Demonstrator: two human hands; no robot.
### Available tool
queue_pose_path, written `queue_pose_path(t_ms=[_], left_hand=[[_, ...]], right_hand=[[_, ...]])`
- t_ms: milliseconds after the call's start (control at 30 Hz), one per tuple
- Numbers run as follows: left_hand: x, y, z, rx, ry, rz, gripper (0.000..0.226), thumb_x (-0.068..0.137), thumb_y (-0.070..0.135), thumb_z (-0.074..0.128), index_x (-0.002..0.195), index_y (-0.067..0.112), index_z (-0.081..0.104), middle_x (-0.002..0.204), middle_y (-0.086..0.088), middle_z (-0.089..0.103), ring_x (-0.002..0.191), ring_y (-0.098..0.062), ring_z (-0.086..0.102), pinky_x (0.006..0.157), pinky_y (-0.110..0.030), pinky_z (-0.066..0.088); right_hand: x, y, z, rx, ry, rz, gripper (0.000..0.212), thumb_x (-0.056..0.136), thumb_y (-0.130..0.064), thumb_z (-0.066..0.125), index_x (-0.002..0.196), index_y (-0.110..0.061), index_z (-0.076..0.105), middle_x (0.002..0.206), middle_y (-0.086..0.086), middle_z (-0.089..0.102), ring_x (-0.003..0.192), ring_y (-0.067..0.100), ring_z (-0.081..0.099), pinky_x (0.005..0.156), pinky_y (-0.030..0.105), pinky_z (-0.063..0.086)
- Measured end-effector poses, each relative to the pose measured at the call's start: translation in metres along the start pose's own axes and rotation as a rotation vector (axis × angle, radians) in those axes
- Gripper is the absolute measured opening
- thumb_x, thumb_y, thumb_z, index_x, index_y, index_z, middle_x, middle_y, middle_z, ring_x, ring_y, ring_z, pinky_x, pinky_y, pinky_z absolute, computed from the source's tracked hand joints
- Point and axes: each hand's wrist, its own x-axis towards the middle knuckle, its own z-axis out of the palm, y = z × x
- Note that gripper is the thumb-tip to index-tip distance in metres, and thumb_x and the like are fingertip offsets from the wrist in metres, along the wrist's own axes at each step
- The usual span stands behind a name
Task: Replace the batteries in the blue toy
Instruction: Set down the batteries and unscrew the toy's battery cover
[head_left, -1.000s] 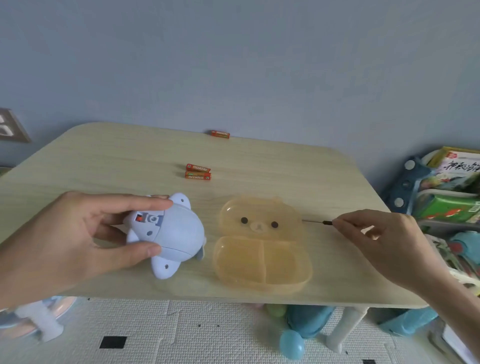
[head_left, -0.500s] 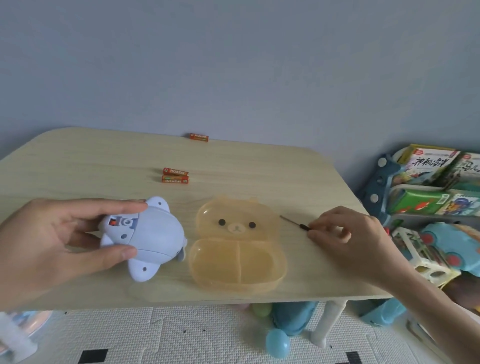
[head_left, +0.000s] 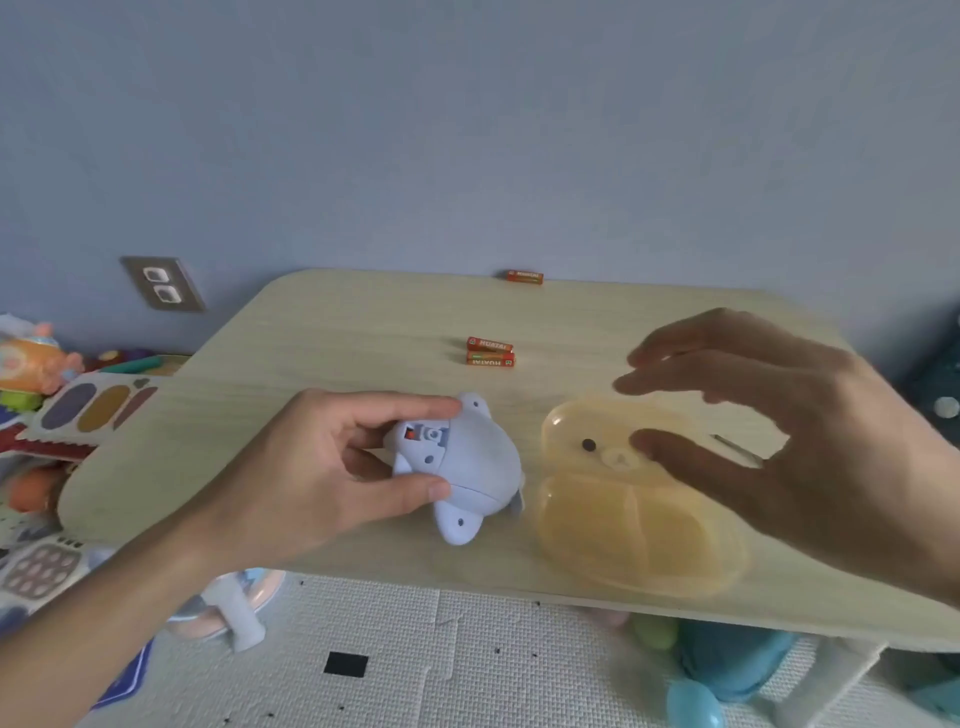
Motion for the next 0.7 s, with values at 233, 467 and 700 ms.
queue_pose_path(t_ms=[233,467,700], left_hand=[[-0.005,0.009,-0.012,0.024,-0.018,-0.03,0.056,0.074,0.017,0.089,0.127,0.03,0.077,0.111,0.008,0.086,0.103,-0.012,0.081,0.093,-0.023,0.062],[-0.009,0.013,-0.023,0.036,-0.034,-0.077,0.05,0.079,0.006,0.088,0.119,0.035,0.079,0.106,0.004,0.086,0.1,-0.017,0.083,0.093,-0.033,0.064],[-0.008,0.011,-0.032,0.038,-0.061,-0.127,0.038,0.079,0.009,0.089,0.113,0.023,0.081,0.103,0.001,0.087,0.097,-0.018,0.084,0.093,-0.041,0.064]], right_hand=[[0.046,-0.049,0.058,-0.01,-0.355,-0.292,0.052,0.096,-0.049,0.061,0.146,-0.037,0.053,0.148,0.0,0.046,0.13,0.02,0.053,0.105,0.029,0.047],[0.064,-0.054,0.073,0.019,-0.437,-0.327,0.05,0.097,-0.048,0.061,0.145,-0.038,0.05,0.15,-0.005,0.039,0.127,0.018,0.058,0.102,0.038,0.053],[0.08,-0.06,0.075,0.056,-0.476,-0.348,0.048,0.092,-0.04,0.074,0.136,-0.038,0.055,0.14,-0.007,0.054,0.113,0.018,0.061,0.088,0.039,0.056]])
